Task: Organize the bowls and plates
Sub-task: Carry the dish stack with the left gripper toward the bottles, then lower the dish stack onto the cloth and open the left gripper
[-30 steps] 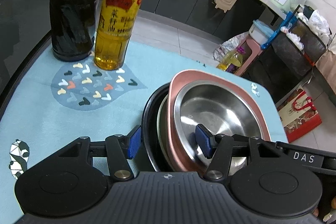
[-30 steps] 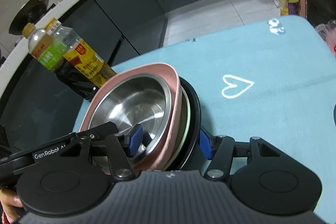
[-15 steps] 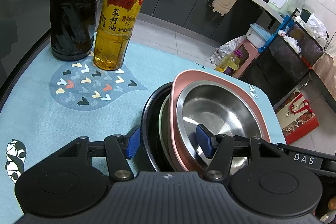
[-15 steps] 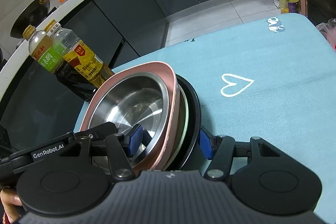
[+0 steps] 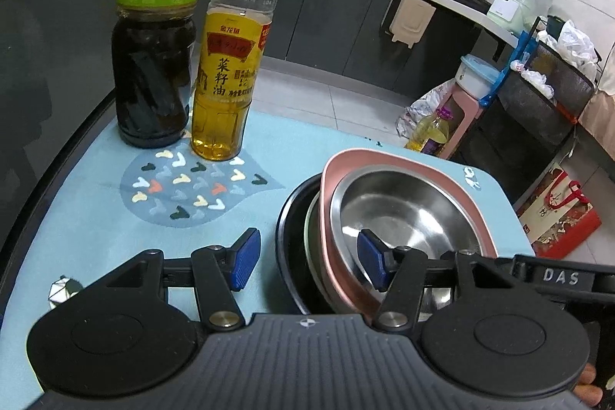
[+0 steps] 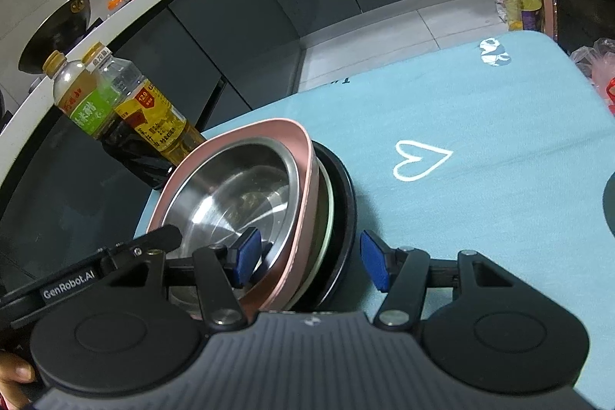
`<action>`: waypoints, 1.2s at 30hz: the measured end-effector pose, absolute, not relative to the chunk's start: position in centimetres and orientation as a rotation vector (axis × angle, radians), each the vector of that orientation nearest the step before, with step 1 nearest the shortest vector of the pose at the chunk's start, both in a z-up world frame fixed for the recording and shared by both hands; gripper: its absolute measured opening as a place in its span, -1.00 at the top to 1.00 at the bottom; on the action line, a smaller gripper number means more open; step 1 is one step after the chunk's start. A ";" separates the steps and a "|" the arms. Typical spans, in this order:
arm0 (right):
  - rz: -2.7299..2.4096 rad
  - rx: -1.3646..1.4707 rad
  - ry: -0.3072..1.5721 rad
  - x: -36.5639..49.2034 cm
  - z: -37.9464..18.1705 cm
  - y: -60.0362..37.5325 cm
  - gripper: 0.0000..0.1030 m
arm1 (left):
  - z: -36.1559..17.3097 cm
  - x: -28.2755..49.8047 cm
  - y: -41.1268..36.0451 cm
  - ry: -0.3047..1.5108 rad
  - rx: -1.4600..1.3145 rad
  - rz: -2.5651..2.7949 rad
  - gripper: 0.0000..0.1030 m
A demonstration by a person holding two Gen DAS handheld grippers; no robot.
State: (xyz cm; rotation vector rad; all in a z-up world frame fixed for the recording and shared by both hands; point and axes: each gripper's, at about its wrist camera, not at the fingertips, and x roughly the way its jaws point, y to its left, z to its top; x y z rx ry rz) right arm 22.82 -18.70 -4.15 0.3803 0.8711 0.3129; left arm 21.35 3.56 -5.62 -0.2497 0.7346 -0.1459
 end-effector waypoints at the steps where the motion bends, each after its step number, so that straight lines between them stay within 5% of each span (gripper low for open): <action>1: 0.312 0.378 0.867 22.7 -4.0 -18.8 0.06 | -5.6 21.2 3.6 0.735 -0.247 -0.143 -0.02; 36: 0.269 0.237 0.686 13.1 -0.2 -15.8 0.06 | -2.4 11.3 3.4 0.571 -0.197 -0.152 -0.02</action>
